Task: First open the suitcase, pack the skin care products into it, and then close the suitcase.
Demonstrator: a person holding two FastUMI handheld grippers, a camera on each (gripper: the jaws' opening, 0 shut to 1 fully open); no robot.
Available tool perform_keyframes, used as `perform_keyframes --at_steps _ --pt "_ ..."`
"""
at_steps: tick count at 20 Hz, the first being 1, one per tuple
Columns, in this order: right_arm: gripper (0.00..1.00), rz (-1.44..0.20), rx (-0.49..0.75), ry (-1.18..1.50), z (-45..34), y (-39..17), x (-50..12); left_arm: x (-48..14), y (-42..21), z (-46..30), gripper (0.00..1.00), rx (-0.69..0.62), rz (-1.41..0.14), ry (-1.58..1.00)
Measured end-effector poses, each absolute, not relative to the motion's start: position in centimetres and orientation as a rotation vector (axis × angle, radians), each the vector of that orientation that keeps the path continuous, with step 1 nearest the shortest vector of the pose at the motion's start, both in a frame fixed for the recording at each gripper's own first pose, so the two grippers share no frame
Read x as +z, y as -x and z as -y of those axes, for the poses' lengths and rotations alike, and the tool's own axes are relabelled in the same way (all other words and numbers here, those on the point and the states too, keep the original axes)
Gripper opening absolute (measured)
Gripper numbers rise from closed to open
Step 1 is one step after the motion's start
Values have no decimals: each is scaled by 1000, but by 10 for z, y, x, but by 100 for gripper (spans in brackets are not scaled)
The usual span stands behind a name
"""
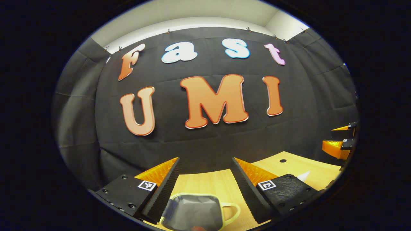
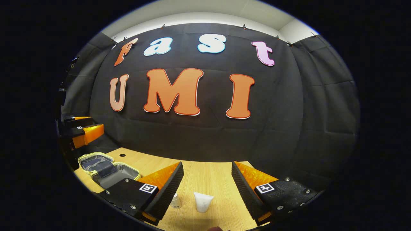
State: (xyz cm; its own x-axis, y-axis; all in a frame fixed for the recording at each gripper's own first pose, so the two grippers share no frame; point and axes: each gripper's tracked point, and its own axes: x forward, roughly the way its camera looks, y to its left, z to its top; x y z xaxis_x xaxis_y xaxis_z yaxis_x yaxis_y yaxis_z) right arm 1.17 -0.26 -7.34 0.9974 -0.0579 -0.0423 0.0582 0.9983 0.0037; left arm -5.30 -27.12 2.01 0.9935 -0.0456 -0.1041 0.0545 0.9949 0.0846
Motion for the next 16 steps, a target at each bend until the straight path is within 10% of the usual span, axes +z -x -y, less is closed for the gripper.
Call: perform_keyframes --at_steps 16 --pt "96 -153 -42 8 39 -4 -126 -117 67 407 99 -264 -354 -116"
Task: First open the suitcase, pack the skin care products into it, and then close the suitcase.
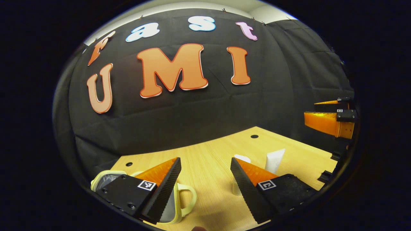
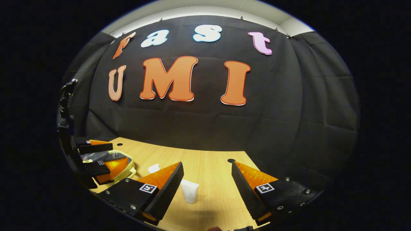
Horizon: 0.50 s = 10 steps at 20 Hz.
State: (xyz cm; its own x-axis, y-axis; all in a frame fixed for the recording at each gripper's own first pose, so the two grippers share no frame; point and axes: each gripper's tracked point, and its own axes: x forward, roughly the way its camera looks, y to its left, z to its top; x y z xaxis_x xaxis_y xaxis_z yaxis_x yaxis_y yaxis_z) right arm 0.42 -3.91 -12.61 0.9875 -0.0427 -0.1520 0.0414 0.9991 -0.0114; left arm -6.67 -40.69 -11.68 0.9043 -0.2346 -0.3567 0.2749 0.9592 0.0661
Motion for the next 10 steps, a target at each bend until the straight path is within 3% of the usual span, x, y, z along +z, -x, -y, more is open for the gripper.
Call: perform_keyframes --at_steps 10 --pt "96 -237 -9 36 53 -9 -156 -222 73 472 99 -365 -519 -173"
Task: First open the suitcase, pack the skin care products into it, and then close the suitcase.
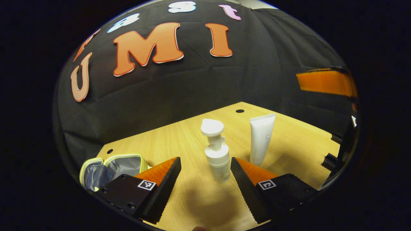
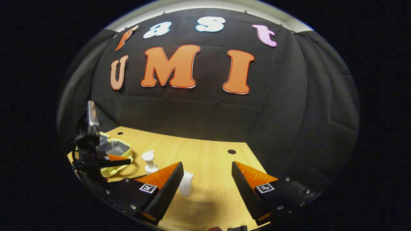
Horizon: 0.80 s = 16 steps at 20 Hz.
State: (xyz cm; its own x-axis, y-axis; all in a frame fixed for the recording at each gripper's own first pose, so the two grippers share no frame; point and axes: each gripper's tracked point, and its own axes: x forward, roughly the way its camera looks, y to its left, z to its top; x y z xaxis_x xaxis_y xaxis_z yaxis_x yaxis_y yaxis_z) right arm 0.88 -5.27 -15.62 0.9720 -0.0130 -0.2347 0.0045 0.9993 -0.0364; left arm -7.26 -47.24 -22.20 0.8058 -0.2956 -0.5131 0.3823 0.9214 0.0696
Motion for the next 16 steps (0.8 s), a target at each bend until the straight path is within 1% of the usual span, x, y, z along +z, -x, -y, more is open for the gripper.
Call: perform_keyframes --at_steps 6,12,13,15,16 --pt "96 -279 18 49 61 -13 -173 -281 61 486 100 -334 -609 -149" --pt "96 -321 43 58 61 -14 -188 -315 47 509 99 -362 -656 -118" --pt "96 -331 49 55 60 -14 -192 -320 46 511 96 -367 -672 -110" --pt "96 -352 60 54 58 -12 -202 -319 47 511 81 -371 -681 -84" --pt "96 -364 67 54 57 -11 -208 -324 45 512 68 -369 -696 -66"
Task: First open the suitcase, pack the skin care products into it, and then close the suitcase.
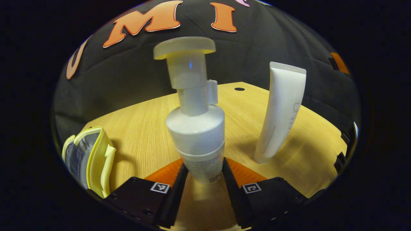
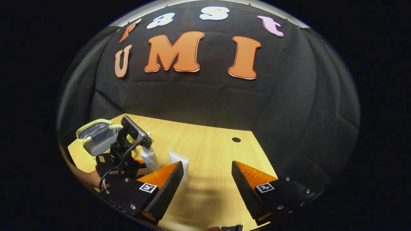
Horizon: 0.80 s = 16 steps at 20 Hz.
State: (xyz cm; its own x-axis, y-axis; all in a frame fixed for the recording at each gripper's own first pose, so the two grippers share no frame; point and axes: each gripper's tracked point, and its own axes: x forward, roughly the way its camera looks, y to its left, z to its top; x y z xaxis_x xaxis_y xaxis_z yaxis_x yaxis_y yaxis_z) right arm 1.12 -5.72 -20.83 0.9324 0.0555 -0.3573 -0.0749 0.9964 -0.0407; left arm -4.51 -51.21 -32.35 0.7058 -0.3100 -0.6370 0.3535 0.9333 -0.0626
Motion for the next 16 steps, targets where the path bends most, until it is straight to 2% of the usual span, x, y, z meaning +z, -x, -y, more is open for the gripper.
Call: perform_keyframes --at_steps 4,16 --pt "96 -399 110 24 44 -16 -229 -306 45 499 61 -340 -700 -41" --pt "97 -532 264 55 8 -34 -305 -205 61 440 61 -249 -615 -46"
